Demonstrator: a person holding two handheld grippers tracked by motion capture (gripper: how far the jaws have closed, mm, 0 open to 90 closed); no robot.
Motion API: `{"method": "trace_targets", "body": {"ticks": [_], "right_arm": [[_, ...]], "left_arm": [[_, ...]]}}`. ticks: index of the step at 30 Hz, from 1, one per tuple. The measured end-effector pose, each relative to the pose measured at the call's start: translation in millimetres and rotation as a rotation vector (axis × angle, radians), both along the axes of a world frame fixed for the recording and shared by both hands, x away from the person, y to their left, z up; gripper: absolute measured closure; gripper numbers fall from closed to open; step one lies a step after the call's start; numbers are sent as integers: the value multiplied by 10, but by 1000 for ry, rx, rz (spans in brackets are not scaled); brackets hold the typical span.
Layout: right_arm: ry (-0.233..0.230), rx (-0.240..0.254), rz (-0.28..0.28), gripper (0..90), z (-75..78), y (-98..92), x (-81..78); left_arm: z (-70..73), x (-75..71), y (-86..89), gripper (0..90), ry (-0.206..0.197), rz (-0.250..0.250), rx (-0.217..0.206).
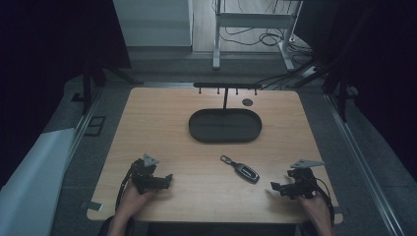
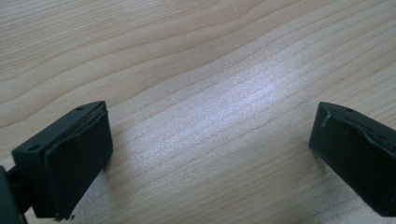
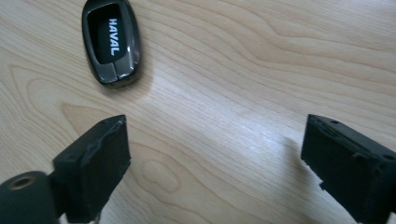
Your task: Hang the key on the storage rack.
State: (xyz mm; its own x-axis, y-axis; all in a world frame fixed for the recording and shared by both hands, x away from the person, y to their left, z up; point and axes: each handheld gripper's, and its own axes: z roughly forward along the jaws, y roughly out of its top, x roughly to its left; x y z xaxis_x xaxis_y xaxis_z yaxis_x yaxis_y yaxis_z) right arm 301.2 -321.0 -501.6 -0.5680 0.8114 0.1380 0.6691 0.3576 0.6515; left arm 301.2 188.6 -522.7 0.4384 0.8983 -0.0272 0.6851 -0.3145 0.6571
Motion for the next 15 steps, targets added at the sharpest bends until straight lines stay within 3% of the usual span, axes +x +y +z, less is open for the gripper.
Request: {"method": "trace_targets", "body": {"ticks": [6,15], "right_arm": [[-14,-59,19,25,-2,60,-10],[-4,-89,34,0,-30,84,-8]], "left_arm": [[0,-2,2,0,1,-1,0],[0,-2,1,0,1,-1,0]]}}
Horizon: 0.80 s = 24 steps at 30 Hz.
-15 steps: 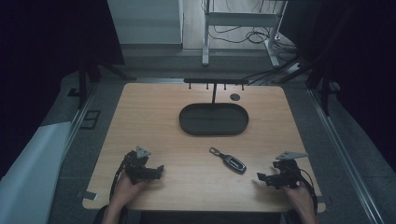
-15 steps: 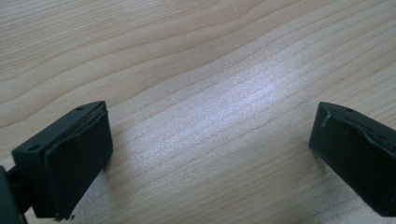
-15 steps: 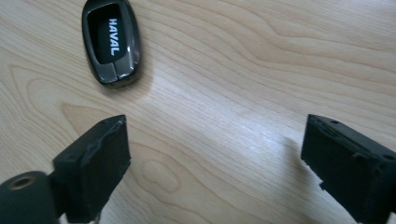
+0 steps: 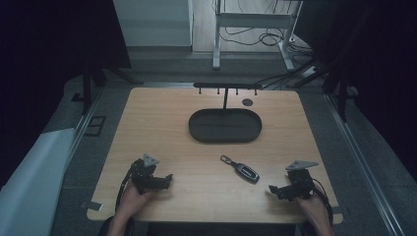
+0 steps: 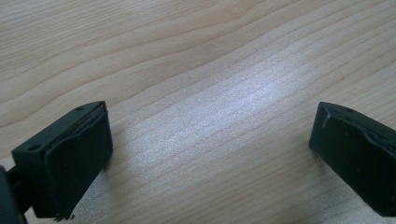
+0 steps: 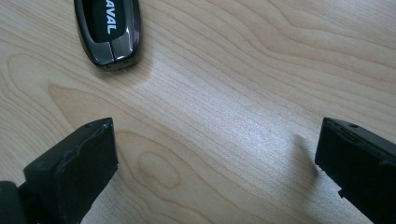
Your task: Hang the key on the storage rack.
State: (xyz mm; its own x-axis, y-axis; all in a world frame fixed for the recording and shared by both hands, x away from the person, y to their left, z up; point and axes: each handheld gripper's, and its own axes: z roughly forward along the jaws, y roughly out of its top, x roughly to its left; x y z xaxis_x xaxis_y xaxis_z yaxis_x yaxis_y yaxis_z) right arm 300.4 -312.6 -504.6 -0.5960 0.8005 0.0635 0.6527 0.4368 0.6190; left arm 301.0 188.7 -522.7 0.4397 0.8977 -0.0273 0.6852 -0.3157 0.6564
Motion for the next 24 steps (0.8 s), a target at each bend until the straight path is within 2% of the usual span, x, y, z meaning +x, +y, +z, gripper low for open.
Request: {"method": "trace_targets", "body": {"ticks": [14,24], "right_arm": [[-11,-25,30,0,41,53,0],[15,-41,43,0,41,87,42]], "left_arm": [[0,0,0,0,0,0,0],[-1,0,-2,0,-1,2,-2]]}}
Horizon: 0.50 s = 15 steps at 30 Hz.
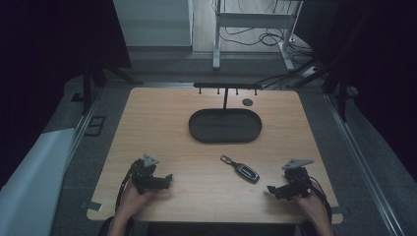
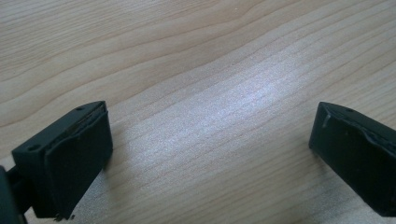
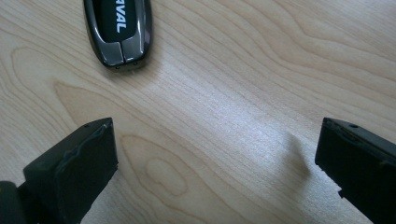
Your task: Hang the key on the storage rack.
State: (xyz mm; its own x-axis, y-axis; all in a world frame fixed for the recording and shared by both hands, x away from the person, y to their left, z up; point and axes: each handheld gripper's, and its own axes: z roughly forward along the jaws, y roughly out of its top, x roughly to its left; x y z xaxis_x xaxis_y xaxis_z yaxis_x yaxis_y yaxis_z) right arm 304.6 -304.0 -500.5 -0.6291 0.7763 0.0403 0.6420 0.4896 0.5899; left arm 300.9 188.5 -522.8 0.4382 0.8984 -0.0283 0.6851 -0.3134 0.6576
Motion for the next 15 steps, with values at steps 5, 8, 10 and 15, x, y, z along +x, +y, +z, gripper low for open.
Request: {"method": "trace_targets", "body": {"ticks": [5,8,10,15], "right_arm": [[-4,-4,12,0,14,15,18],[6,0,17,0,18,30,38],[19,-5,22,0,22,47,51],[36,-15,38,0,37,97,83]], "left_arm": [[0,-3,-1,0,0,2,0],[0,-3,0,0,0,2,0],[0,-3,0,0,0,2,0],[0,-2,0,0,0,1,0]]}}
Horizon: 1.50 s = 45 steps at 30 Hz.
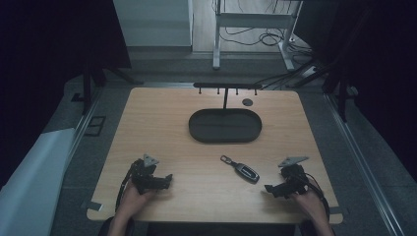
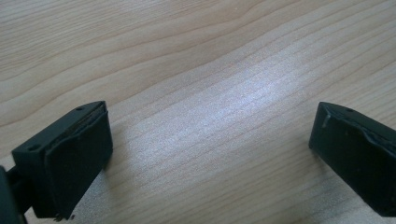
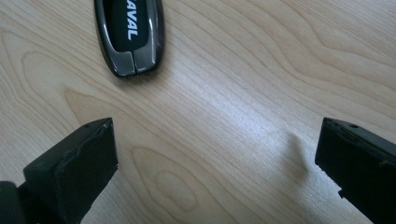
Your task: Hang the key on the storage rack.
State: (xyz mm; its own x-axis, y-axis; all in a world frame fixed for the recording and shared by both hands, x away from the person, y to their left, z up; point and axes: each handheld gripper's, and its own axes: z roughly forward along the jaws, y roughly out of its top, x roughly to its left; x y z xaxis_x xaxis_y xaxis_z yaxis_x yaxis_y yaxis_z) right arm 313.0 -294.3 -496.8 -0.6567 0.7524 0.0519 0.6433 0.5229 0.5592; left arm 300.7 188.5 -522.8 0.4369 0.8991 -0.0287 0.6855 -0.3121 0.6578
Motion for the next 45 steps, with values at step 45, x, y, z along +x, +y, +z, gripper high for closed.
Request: {"method": "trace_targets", "body": {"ticks": [45], "right_arm": [[154,-157,94,0,153,502,358]], "left_arm": [[1,0,0,0,1,0,-1]]}}
